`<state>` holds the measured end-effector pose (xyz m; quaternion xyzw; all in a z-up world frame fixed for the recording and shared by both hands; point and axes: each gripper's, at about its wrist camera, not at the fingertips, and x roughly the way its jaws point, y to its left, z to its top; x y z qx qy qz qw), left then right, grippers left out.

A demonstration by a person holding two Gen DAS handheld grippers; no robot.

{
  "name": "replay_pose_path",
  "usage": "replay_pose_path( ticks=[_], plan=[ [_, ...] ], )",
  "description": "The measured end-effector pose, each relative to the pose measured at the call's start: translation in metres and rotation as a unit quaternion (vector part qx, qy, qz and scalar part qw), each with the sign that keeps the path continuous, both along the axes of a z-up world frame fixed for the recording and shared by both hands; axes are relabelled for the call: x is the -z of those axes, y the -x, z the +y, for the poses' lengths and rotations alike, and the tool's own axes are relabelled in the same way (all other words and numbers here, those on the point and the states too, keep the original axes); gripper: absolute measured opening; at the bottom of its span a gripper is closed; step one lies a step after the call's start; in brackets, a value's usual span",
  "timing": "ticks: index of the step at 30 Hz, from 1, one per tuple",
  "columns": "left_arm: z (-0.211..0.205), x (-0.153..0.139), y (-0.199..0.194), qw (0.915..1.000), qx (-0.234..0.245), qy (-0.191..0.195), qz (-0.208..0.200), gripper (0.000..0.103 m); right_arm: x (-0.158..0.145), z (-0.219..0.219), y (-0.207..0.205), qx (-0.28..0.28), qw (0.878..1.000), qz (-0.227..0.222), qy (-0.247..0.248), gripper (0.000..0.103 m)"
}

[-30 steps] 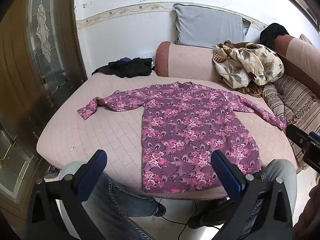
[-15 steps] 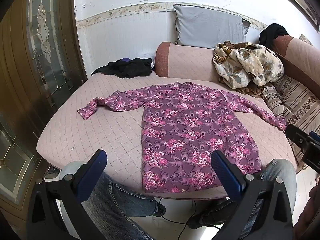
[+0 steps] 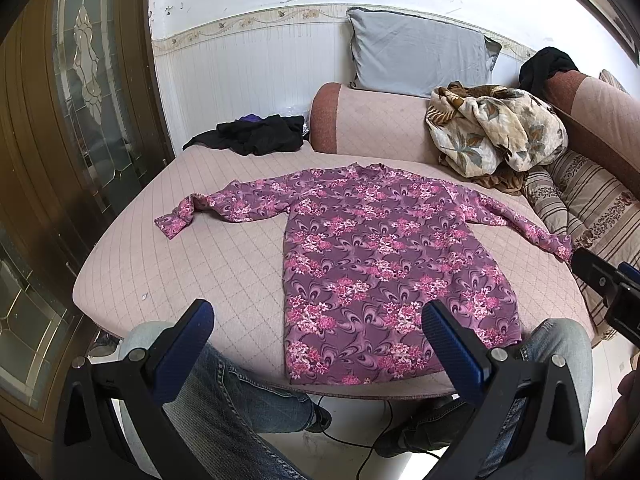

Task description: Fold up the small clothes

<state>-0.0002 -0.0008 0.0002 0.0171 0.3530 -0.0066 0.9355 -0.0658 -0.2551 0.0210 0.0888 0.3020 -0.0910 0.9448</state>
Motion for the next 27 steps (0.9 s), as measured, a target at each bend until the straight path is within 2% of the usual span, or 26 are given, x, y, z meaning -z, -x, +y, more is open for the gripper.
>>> replay_pose_path(
  ticks=[10, 25, 27],
  plan=[
    [-0.001, 0.000, 0.001, 1.0000, 0.001, -0.001, -0.004, 0.103, -0.009, 0.003, -0.002, -0.002, 1.000, 0.015, 0.000, 0.103],
    [-0.006, -0.004, -0.003, 1.0000, 0.000, -0.001, -0.002, 0.103, -0.010, 0.007, -0.004, -0.005, 1.000, -0.004, 0.005, 0.103],
    [-0.007, -0.004, -0.003, 1.0000, 0.000, 0.000, 0.000, 0.103, -0.008, 0.009, -0.002, -0.005, 1.000, -0.021, 0.004, 0.103]
  ],
)
